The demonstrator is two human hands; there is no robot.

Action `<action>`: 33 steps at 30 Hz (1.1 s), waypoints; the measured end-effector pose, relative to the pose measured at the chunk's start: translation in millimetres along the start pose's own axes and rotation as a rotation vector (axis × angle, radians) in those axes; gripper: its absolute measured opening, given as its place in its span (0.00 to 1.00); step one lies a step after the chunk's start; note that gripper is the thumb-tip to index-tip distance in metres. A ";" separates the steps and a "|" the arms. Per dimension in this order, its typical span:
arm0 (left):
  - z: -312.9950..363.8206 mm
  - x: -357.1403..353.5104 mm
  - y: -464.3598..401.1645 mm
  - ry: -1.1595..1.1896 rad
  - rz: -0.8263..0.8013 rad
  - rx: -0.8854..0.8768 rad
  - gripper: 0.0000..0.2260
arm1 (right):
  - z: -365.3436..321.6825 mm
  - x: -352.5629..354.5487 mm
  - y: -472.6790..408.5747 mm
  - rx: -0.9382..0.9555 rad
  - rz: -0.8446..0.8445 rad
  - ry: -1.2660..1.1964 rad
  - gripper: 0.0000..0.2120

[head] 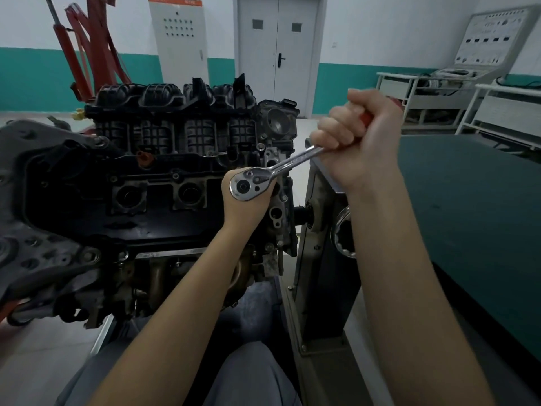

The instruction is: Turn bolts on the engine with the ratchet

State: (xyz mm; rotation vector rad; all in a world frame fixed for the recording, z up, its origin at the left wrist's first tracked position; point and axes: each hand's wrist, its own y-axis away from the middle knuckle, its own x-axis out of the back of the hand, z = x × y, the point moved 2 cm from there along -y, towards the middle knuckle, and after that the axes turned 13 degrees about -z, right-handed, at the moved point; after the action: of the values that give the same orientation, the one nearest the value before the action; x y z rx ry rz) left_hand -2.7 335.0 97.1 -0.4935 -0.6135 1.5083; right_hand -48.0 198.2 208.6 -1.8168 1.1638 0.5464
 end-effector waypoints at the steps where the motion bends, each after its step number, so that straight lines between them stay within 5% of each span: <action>1: -2.3 0.9 -0.1 -0.005 0.013 -0.002 0.19 | 3.5 4.5 7.7 0.041 0.019 -0.021 0.16; 8: -2.6 0.4 2.2 -0.055 0.067 0.019 0.25 | 44.5 31.4 81.7 0.339 0.102 -0.210 0.16; 13: -1.8 0.0 -1.7 -0.054 0.004 -0.015 0.25 | 29.0 29.4 64.1 0.299 0.091 -0.163 0.15; 20: -4.5 0.9 -2.1 -0.007 -0.053 -0.019 0.19 | -1.9 -4.7 -2.7 -0.015 -0.012 0.049 0.15; 28: -3.7 2.3 0.5 -0.023 0.022 -0.005 0.22 | 36.0 23.8 69.9 0.323 0.139 -0.178 0.17; 33: -3.3 1.2 -0.6 -0.025 0.011 -0.006 0.25 | 37.0 26.3 74.9 0.316 0.129 -0.173 0.15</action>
State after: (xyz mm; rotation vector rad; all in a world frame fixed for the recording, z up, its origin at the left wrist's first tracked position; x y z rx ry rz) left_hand -0.2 336.5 95.1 -0.4837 -0.6352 1.5250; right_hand -98.4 204.2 137.3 -1.4063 1.1801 0.5473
